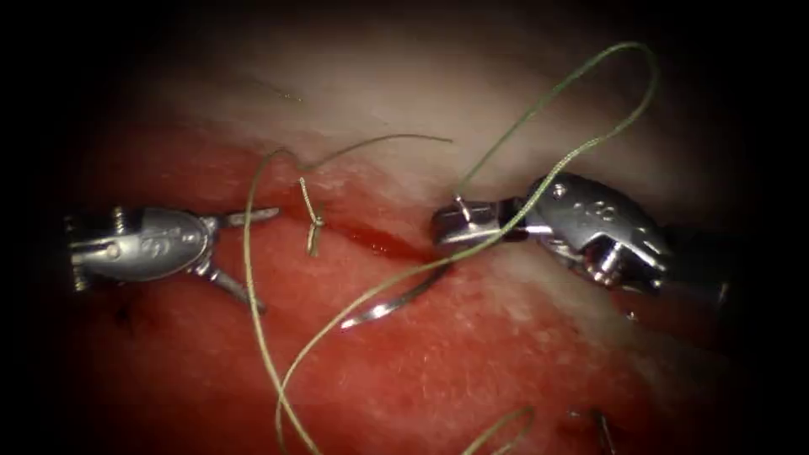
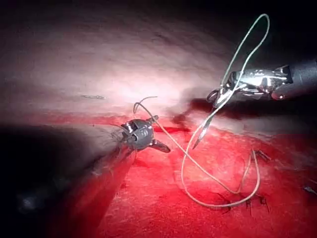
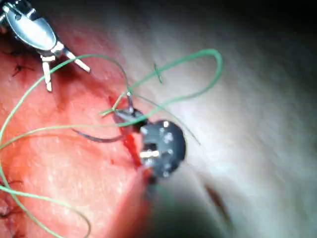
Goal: Wound Closure
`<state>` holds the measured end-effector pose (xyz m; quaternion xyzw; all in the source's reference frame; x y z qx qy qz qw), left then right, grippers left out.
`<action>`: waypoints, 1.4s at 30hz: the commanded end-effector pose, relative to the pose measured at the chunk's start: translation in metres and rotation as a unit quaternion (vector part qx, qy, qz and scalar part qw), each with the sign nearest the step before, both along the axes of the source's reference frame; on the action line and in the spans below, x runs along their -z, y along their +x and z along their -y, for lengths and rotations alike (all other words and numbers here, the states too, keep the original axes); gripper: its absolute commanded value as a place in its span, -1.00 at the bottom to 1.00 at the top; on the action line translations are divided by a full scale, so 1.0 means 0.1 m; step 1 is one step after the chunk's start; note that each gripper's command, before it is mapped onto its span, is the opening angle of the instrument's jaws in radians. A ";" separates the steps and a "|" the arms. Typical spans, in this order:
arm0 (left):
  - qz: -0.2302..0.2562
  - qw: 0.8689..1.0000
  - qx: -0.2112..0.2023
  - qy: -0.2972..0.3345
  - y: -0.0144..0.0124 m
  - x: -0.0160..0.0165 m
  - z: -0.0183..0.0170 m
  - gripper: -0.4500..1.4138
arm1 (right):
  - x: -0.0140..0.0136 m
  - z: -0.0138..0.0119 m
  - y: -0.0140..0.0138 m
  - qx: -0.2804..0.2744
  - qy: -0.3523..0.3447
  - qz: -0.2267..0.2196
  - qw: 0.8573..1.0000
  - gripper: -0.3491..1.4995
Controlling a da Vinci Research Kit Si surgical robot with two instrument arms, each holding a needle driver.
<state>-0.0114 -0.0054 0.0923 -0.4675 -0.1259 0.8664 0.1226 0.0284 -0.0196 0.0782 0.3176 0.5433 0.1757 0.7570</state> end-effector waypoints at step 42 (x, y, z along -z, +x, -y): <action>-0.006 0.990 0.064 0.128 -0.038 0.033 -0.042 0.24 | 0.050 -0.008 0.009 -0.087 -0.358 -0.183 0.912 -1.00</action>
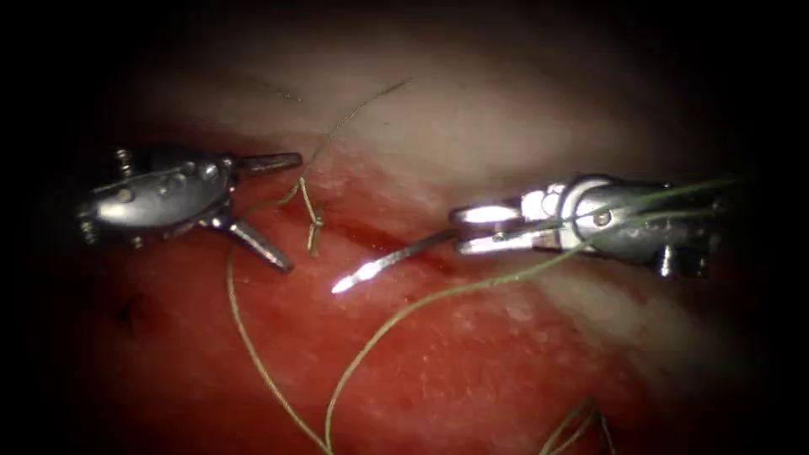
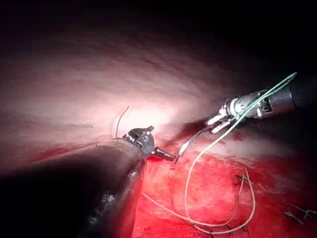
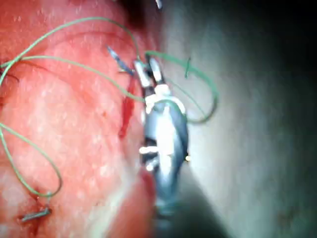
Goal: Wound Closure
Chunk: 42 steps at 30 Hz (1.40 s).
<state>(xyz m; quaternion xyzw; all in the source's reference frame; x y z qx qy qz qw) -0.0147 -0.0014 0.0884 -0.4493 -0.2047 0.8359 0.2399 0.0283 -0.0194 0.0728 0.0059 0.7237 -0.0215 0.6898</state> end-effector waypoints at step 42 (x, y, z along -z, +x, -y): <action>-0.007 0.982 -0.073 0.174 -0.062 -0.056 0.018 -1.00 | 0.015 0.010 0.042 0.032 -0.028 -0.011 0.999 -1.00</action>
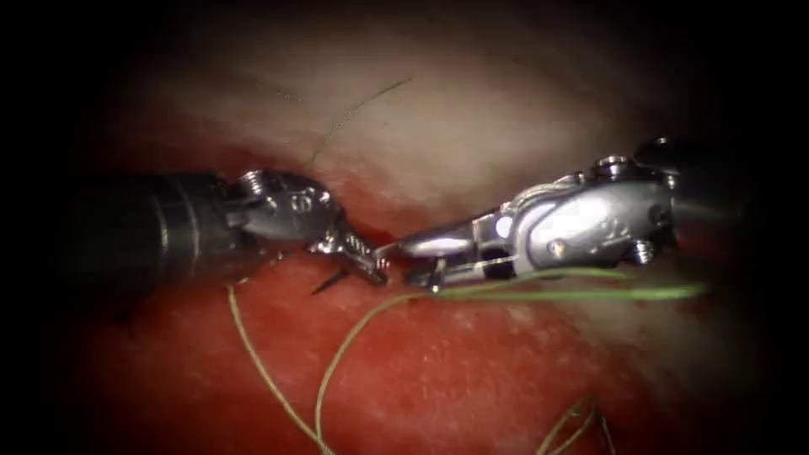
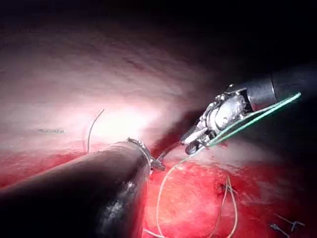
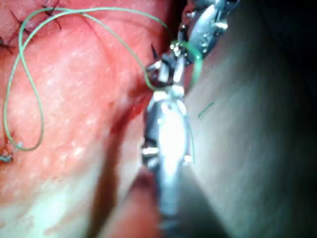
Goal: Wound Closure
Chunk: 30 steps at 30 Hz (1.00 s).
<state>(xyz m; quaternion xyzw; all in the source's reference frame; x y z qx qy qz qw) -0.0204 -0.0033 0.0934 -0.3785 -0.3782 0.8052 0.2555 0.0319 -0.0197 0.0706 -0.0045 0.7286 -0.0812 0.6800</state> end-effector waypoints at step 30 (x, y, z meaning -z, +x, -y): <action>0.124 0.965 0.230 -0.037 -0.008 0.007 -0.011 -1.00 | -0.029 0.008 0.014 -0.312 0.180 0.019 0.933 0.78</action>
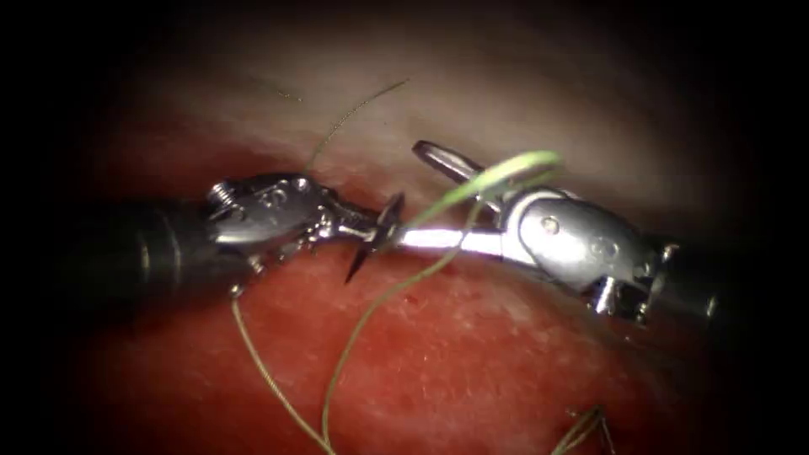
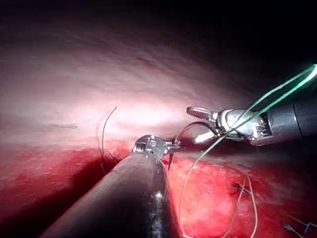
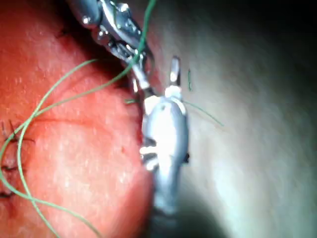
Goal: Wound Closure
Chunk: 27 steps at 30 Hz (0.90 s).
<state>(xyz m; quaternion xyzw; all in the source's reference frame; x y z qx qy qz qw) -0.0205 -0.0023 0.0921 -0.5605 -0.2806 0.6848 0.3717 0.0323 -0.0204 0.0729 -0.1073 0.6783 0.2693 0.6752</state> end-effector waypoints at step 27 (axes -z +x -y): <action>-0.008 1.000 0.013 -0.004 -0.006 -0.009 0.001 -1.00 | 0.003 0.014 0.031 0.034 -0.058 0.078 0.995 -1.00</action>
